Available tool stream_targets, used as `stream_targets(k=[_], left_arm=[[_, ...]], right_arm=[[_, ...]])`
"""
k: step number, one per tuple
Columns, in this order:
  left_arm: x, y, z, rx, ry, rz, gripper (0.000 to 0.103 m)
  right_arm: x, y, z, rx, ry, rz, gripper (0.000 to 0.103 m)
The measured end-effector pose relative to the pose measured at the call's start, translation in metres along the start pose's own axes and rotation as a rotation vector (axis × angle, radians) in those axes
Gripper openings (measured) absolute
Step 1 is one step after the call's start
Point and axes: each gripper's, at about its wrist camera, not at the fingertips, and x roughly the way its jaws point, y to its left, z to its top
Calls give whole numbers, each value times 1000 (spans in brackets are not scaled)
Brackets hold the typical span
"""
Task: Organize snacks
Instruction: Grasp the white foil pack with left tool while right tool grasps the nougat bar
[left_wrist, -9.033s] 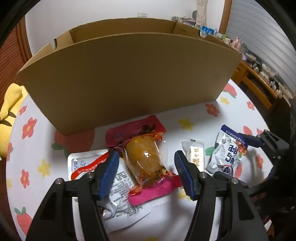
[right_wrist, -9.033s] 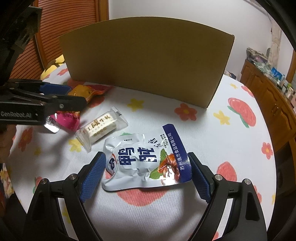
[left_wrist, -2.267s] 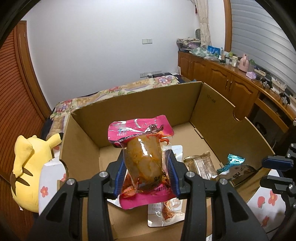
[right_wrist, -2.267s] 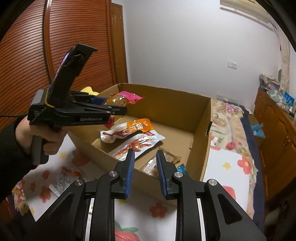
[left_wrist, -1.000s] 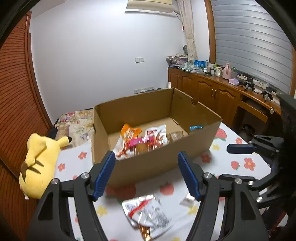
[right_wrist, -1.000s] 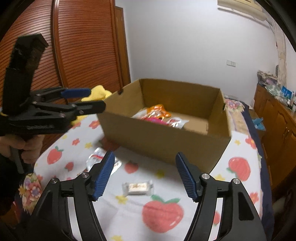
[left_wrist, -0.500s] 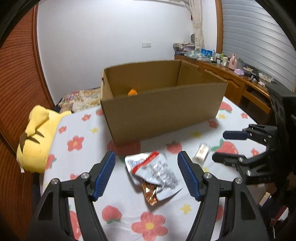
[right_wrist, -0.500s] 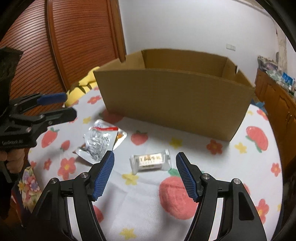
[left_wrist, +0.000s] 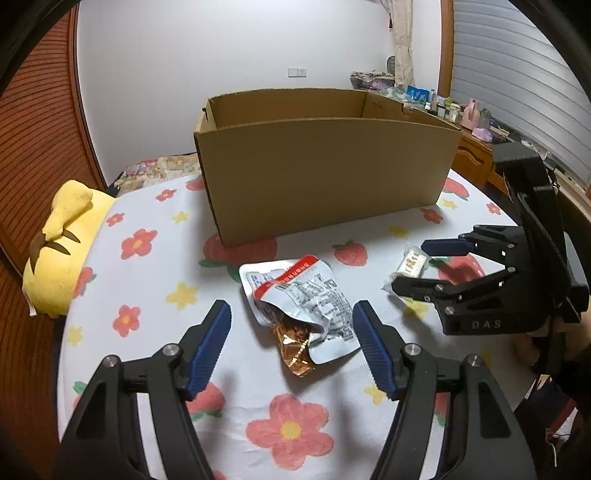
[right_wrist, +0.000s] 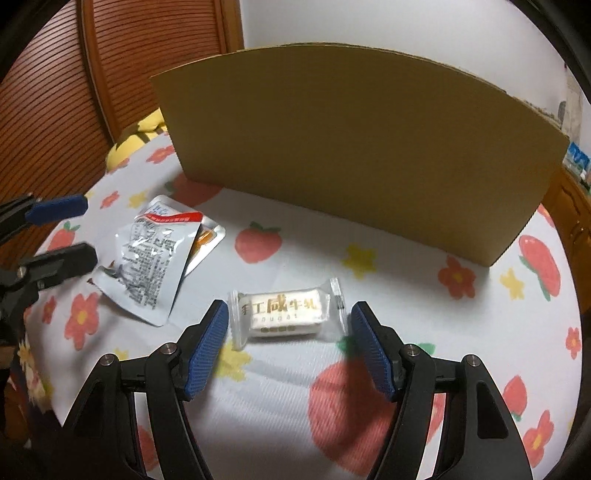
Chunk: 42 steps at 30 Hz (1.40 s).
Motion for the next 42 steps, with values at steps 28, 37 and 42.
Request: stream_targets(k=[28, 37, 42], left_arm=[[42, -25, 7, 52, 123, 13, 53], [55, -39, 23, 116, 138, 30, 55], [57, -47, 25, 149, 147, 15, 55]], right_arm=[[-29, -12, -41, -9, -34, -60, 48], [-26, -14, -41, 9, -41, -51, 49], [-27, -14, -43, 9, -44, -55, 49]])
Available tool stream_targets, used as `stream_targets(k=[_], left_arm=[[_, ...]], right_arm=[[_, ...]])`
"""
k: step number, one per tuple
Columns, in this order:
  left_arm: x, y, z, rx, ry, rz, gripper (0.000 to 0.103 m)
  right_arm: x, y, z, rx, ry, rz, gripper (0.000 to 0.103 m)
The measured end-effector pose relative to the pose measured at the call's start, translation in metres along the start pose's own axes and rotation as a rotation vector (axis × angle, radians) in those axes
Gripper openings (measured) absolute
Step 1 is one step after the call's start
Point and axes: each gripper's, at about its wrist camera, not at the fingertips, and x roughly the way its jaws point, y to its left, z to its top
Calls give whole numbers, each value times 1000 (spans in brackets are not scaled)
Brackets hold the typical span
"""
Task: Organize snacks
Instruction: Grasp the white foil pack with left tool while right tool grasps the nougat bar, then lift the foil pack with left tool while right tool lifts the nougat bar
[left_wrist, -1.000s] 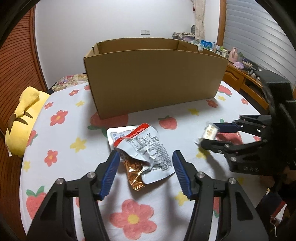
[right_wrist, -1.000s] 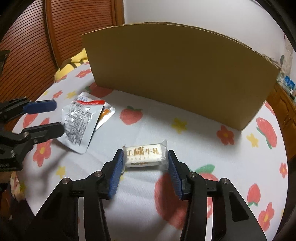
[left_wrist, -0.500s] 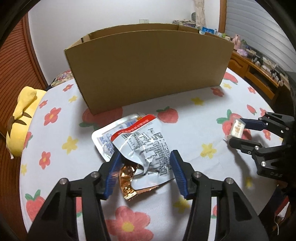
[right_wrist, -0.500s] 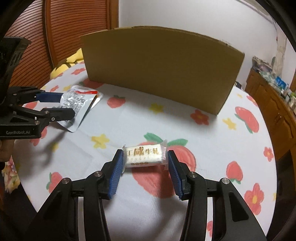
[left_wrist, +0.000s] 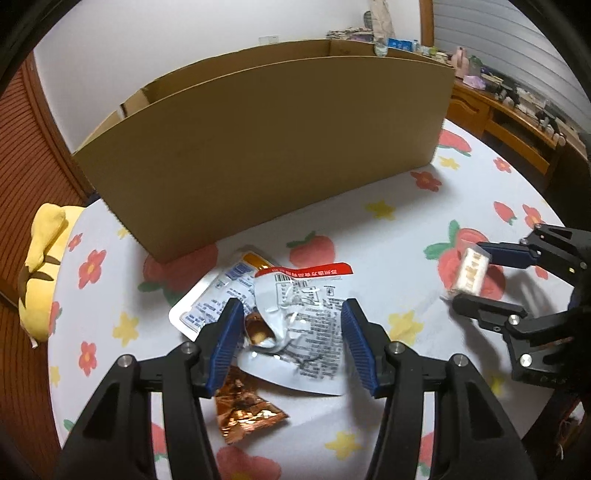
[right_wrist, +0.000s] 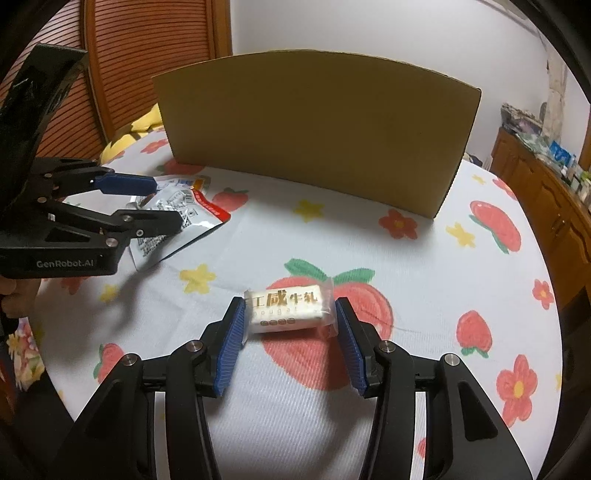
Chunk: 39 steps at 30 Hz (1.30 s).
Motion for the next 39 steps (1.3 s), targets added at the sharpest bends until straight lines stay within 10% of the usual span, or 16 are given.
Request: stream_targets(k=[29, 39], left_arm=[[-10, -37, -10, 158, -42, 6, 42], [2, -38, -10, 146, 11, -64, 59]], right_arm=[[2, -1, 0, -1, 4, -1, 51], [2, 0, 0, 1, 3, 1, 51]])
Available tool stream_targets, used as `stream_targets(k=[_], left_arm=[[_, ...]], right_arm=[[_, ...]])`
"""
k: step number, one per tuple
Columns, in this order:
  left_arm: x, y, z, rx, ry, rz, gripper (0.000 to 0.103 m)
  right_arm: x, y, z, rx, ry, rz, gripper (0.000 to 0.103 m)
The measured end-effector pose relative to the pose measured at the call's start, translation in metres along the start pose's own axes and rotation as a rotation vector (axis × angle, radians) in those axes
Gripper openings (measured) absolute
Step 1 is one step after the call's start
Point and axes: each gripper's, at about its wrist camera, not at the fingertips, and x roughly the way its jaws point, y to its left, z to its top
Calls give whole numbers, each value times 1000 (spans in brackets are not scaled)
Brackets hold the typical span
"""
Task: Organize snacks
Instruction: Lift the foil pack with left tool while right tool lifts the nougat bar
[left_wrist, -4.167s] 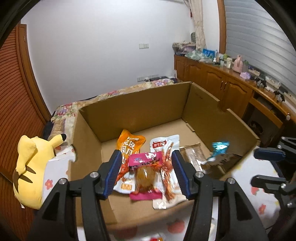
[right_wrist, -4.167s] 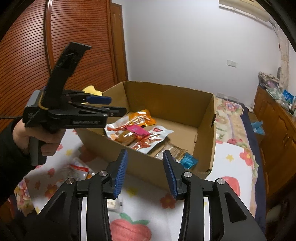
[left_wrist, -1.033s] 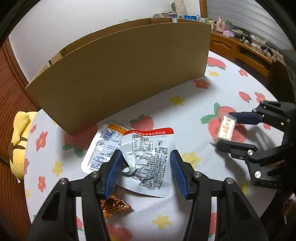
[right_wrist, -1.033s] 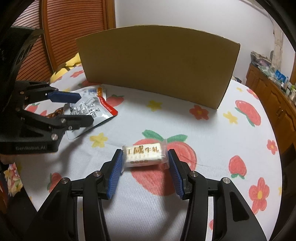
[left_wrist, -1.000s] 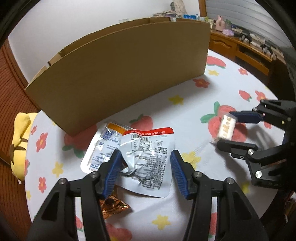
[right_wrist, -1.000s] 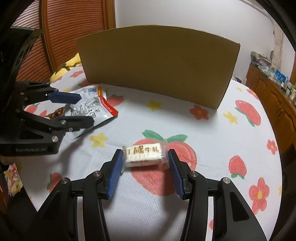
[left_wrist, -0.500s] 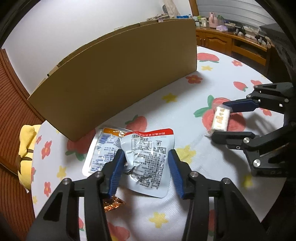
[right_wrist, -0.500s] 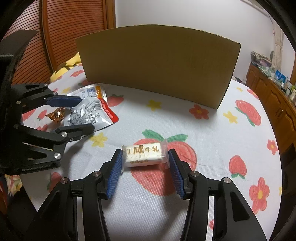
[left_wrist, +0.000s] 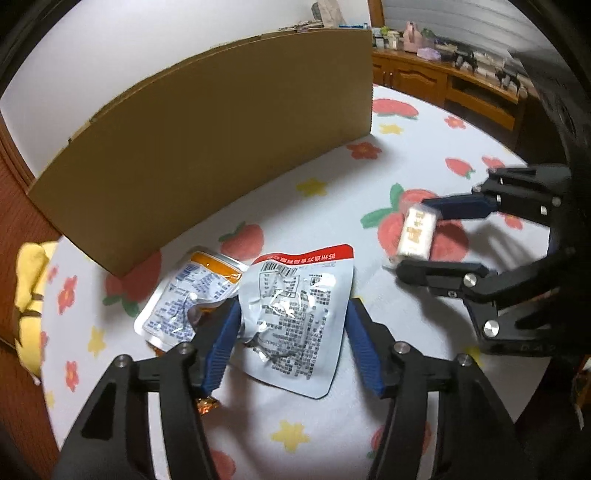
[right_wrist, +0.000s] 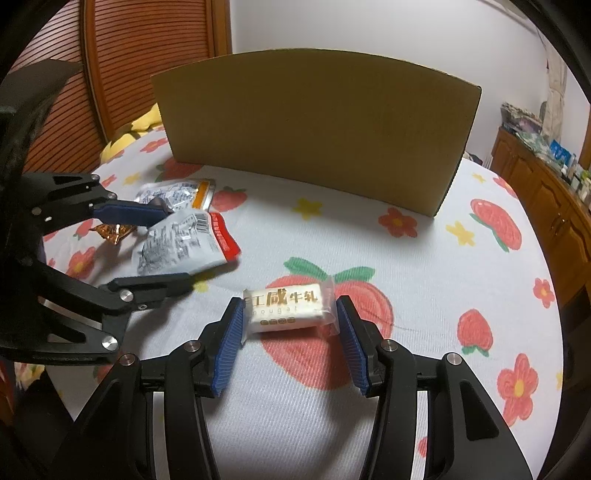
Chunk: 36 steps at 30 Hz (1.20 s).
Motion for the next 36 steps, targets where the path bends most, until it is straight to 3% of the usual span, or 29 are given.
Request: stream_targets(k=[3, 9, 23, 36], left_arm=[[2, 8, -1, -38, -2, -68, 52], [-3, 6, -3, -44, -23, -52, 45], [-33, 18, 0, -133, -114, -79, 46], [-62, 29, 7, -160, -189, -55, 46]], right_arm=[[0, 0, 0, 2, -1, 2, 51], [0, 0, 0, 2, -1, 3, 52], [0, 0, -1, 5, -5, 3, 50], [-6, -4, -2, 24, -42, 3, 47]])
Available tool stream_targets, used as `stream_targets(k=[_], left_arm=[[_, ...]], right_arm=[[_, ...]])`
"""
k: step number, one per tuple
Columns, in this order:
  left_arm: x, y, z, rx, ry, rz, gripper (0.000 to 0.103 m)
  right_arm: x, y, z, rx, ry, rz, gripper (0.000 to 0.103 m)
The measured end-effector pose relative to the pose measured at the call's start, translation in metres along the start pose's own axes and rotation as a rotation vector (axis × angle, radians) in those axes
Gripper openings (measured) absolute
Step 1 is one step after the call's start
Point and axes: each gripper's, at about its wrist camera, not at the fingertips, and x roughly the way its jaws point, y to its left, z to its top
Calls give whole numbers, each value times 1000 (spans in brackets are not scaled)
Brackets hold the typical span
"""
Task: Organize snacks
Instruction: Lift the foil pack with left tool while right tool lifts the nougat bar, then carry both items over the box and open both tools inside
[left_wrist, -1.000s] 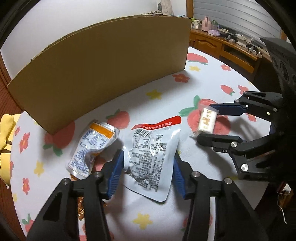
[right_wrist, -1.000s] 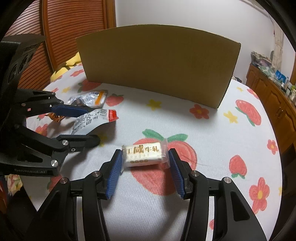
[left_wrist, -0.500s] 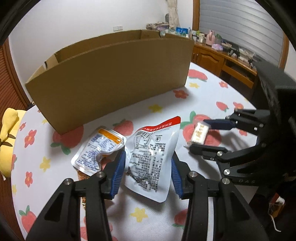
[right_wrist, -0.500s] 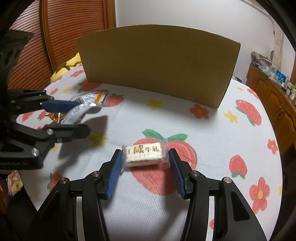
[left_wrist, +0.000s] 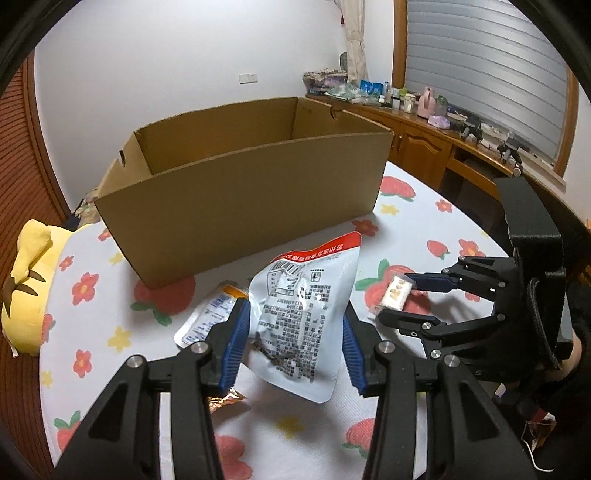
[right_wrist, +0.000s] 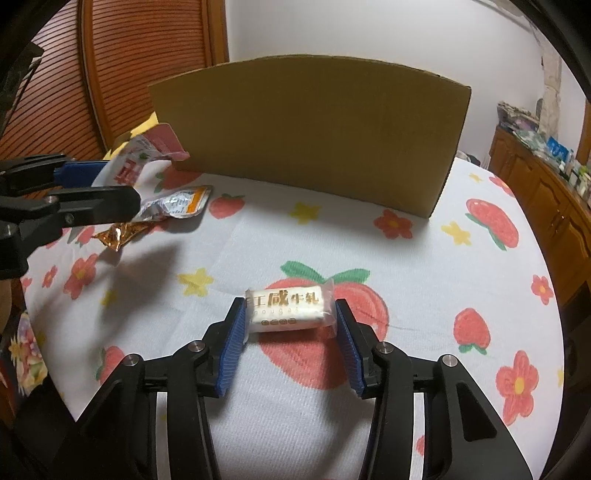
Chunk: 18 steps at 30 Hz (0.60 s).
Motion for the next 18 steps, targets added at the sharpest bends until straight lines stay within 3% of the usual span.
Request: stream_targets(k=[18], left_arm=[[-32, 23, 34, -24, -101, 42, 47]], right_arm=[[-24, -1, -2, 3, -132, -30, 48]])
